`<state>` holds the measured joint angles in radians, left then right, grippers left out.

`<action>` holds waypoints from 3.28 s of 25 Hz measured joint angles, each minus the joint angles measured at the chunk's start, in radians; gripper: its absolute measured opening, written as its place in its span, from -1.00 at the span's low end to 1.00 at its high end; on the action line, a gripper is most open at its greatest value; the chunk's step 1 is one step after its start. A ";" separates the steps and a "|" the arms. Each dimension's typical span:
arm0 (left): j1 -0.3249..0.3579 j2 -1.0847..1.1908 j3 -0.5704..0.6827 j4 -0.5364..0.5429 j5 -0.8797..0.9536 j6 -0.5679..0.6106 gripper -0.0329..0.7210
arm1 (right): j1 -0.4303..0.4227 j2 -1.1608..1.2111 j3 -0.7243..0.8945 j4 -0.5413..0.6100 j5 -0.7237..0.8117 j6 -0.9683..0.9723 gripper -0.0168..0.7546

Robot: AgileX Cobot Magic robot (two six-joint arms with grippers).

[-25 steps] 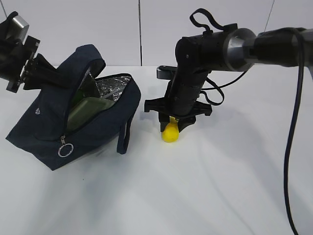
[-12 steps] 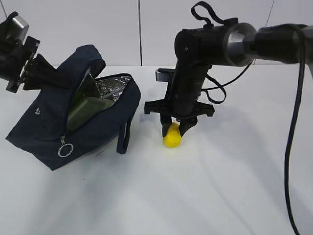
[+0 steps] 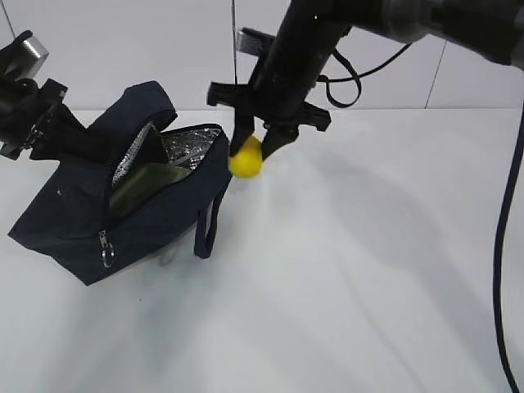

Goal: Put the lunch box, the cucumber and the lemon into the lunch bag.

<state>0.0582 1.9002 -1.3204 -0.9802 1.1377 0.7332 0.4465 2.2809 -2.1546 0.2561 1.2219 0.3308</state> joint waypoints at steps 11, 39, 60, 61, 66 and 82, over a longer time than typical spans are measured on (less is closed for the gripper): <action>0.000 0.000 0.000 -0.073 0.022 0.000 -0.91 | 0.007 0.046 -0.064 0.292 -0.058 -0.109 -0.16; 0.000 0.000 0.000 -0.053 -0.002 0.000 -0.91 | -0.032 0.109 -0.142 0.363 0.002 -0.155 0.37; 0.000 0.000 0.000 -0.052 -0.004 0.000 -0.91 | 0.022 0.057 -0.114 0.095 0.013 -0.062 0.24; 0.000 0.000 0.000 -0.050 -0.007 0.000 -0.91 | 0.022 0.057 -0.104 0.095 0.013 -0.062 0.24; 0.000 0.000 0.000 -0.041 -0.012 0.000 -0.91 | 0.022 0.057 -0.072 0.093 0.015 -0.062 0.24; 0.000 0.000 0.000 -0.028 -0.026 0.000 -0.91 | 0.031 -0.173 0.120 0.057 0.015 -0.088 0.05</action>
<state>0.0578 1.9002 -1.3204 -1.0077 1.1121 0.7332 0.4779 2.1077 -2.0347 0.3127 1.2370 0.2430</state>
